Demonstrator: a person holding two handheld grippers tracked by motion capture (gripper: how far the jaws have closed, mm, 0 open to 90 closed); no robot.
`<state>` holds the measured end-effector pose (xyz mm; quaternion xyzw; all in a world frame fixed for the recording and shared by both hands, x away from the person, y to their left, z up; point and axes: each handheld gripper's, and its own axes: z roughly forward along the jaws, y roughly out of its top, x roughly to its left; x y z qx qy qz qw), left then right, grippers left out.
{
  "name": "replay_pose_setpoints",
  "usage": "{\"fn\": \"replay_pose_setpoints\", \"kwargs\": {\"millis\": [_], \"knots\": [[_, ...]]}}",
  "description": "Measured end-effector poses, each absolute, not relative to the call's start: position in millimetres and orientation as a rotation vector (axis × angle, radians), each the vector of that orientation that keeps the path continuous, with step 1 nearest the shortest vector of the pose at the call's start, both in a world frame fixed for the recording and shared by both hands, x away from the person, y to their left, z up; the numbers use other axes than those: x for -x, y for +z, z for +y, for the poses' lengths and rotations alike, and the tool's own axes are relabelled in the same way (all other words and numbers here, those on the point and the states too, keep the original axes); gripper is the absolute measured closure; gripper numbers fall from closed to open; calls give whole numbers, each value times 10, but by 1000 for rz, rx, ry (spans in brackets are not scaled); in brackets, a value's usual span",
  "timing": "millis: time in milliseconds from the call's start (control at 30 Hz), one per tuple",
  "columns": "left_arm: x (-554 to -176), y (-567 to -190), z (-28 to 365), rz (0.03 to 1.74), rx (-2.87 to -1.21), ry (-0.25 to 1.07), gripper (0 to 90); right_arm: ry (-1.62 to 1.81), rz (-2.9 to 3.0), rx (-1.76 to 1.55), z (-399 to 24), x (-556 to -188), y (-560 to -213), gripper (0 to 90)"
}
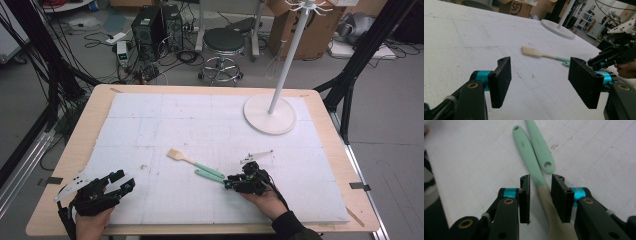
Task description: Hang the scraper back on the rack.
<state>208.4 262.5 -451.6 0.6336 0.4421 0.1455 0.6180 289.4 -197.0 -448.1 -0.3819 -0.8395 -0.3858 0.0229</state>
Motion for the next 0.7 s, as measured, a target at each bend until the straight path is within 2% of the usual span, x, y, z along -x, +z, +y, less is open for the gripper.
{"fn": "replay_pose_setpoints", "kwargs": {"millis": [167, 700], "knots": [[-2090, -4516, 2623, 1017, -1449, 330, 358, -1192, -2634, 1175, -1972, -2906, -4488, 758], [-2095, -4518, 2619, 1014, -1457, 330, 358, -1184, -2756, 1125, -1915, -2845, -4478, 780]]}}
